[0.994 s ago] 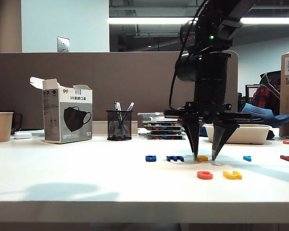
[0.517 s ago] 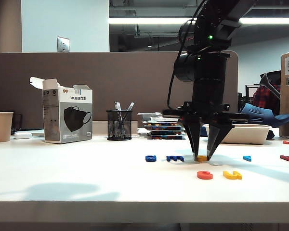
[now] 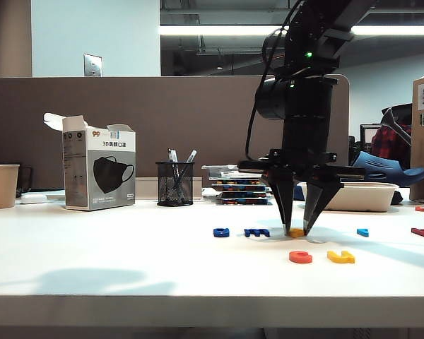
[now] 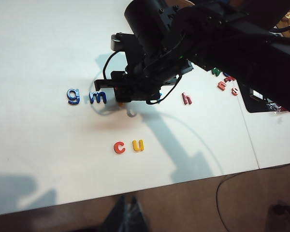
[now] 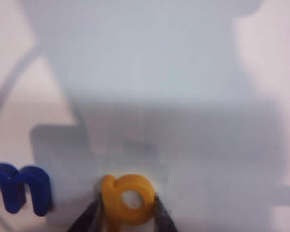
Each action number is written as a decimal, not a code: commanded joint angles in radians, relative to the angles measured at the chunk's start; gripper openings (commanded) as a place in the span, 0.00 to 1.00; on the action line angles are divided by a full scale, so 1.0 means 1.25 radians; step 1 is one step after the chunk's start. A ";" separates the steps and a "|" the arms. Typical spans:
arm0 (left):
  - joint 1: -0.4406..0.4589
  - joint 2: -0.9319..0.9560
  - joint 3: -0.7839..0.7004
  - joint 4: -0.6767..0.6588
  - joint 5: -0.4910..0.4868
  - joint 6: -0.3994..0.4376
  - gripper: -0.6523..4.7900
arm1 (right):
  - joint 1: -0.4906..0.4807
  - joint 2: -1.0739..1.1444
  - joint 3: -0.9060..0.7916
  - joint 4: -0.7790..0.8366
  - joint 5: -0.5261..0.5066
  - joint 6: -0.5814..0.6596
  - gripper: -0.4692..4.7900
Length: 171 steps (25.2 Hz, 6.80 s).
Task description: Select the appropriate letters from the row of letter magnets placed on the table to arrange into the word "cup".
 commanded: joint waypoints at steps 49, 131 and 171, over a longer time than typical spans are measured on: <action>0.000 -0.002 0.003 0.000 -0.005 0.004 0.11 | -0.001 -0.021 0.044 -0.023 -0.025 -0.296 0.45; 0.000 -0.002 0.003 0.000 -0.005 0.004 0.11 | -0.008 0.015 0.116 -0.063 -0.028 -0.303 0.29; 0.000 -0.002 0.003 0.000 -0.005 0.004 0.11 | -0.108 -0.346 -0.332 0.023 -0.040 -0.142 0.29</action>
